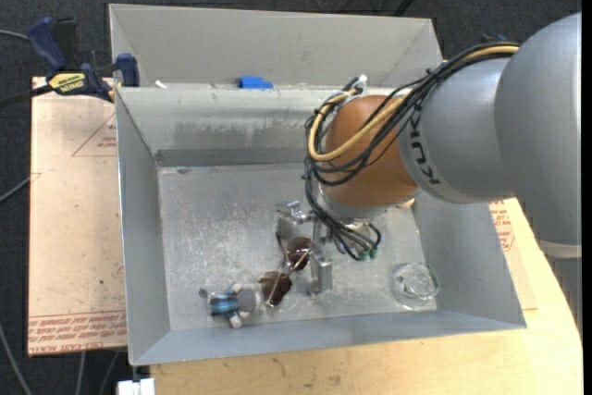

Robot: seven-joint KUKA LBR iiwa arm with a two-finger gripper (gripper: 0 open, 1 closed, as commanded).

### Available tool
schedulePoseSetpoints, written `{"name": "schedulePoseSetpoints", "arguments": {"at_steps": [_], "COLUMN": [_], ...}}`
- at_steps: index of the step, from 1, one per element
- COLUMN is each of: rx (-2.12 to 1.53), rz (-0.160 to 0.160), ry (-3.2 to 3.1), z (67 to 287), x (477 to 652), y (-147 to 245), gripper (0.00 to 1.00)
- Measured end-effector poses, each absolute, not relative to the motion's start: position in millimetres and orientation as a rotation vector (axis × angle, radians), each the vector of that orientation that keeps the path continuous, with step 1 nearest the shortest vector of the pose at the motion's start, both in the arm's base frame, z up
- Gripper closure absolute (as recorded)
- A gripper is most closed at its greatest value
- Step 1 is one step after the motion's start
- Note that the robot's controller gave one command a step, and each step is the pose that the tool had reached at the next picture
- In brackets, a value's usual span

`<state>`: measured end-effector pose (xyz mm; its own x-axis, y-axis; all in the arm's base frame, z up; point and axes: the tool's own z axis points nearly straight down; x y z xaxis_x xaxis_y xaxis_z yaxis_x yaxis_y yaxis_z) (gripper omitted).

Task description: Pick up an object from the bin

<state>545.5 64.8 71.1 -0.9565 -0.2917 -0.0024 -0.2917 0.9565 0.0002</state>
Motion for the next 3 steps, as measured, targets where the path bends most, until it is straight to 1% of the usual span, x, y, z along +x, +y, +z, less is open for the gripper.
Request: {"name": "schedulePoseSetpoints", "arguments": {"at_steps": [1,2,3], "rx": [-0.750,-0.750,-0.802], "rz": [0.002,0.002,0.001], "ry": [3.051,3.051,3.037], "z": [70,70,76], "x": [497.4,497.4,503.6], "y": [75,75,117], "gripper": [1.00,1.00,1.00]}}
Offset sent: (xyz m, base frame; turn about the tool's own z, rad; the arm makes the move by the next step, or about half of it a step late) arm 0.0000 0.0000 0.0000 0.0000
